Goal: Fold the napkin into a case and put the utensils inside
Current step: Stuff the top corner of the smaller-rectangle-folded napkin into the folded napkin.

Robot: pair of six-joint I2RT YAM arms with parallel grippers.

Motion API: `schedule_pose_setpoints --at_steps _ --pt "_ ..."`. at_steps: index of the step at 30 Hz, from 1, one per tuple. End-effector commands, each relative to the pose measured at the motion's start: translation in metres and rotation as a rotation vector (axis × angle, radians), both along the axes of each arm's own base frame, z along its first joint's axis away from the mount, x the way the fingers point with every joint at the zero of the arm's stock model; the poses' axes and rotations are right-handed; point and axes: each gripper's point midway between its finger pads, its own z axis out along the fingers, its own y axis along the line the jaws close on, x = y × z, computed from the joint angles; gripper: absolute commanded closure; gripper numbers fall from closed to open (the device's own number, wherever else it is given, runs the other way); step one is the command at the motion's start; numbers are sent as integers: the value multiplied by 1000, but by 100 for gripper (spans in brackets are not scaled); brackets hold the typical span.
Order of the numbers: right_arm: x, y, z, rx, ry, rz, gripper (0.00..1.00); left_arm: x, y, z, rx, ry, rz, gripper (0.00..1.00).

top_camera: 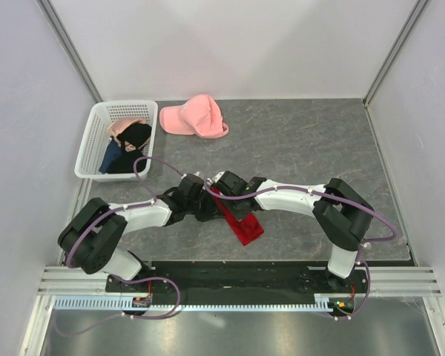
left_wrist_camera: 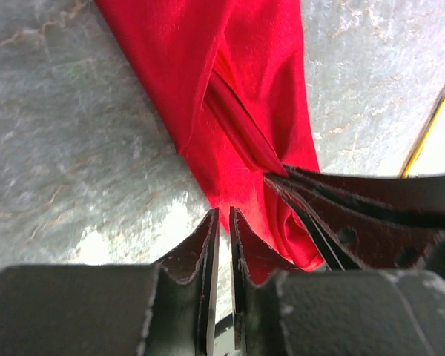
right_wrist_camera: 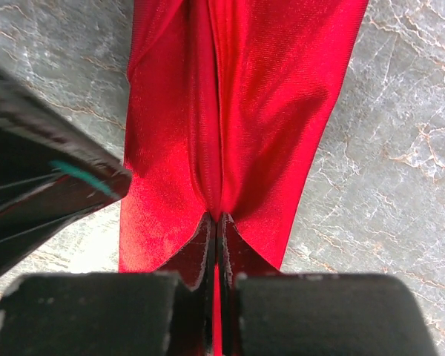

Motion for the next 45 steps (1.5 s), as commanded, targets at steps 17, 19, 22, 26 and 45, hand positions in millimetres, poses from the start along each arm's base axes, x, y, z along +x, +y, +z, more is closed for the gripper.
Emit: schedule_pose_setpoints --at_steps 17,19,22,26,45 --pt "-12 34 33 169 80 -24 100 -3 -18 -18 11 24 0 87" --pt "-15 31 24 164 86 -25 100 -3 -17 -14 14 14 2 87" --pt "-21 30 15 170 105 -8 100 -4 -13 -11 26 5 2 87" --pt "-19 26 6 153 95 0 100 -4 -8 -3 38 -15 3 86" --pt "-23 30 37 316 141 -27 59 64 13 52 4 -129 83 83"
